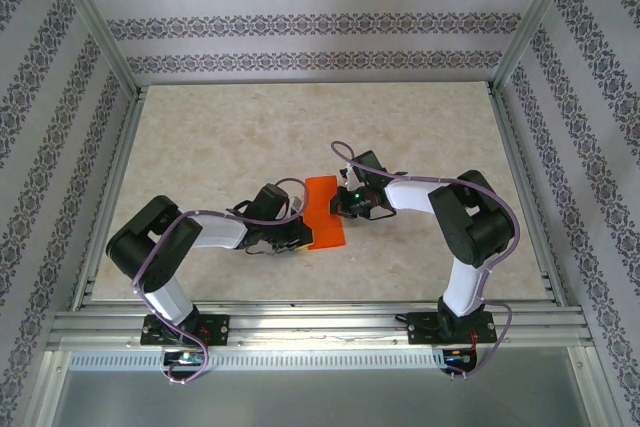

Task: Fold a paper plane with a square sheet of paper (pick it up from the middle)
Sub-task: First fold the square sheet of paper in half at the center of the table.

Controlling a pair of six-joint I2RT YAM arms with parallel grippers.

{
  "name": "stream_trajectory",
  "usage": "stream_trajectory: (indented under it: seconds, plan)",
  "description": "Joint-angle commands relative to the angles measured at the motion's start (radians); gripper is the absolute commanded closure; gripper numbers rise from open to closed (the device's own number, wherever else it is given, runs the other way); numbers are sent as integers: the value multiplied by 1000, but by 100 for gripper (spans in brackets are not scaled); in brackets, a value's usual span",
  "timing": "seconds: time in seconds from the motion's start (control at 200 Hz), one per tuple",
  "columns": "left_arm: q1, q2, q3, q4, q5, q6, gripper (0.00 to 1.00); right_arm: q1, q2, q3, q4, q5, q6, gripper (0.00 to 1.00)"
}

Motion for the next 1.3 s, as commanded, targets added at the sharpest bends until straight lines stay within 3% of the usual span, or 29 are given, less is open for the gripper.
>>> stream_trajectory:
  seconds: [0.0, 0.215, 0.455, 0.644, 0.874, 1.089, 1.299]
  plan:
    - [-22, -23, -48, -71, 13, 38, 90, -11, 20, -43, -102, 85, 5, 100]
    - [-40, -65, -66, -164, -8, 95, 90, -12, 25, -40, -105, 87, 0, 100]
    - [-82, -133, 66, -374, -104, 172, 90, -6, 23, -37, -112, 82, -4, 100]
    - [-49, -242, 174, -379, -183, 187, 88, -5, 27, -32, -117, 74, -10, 100]
    - [83, -42, 301, -294, -98, 238, 88, -5, 28, -31, -115, 69, -8, 100]
    - [113, 140, 339, -168, -48, 255, 89, -4, 25, -29, -111, 71, -2, 100]
    - [116, 179, 288, -219, -146, 246, 89, -1, 19, -39, -107, 74, 4, 100]
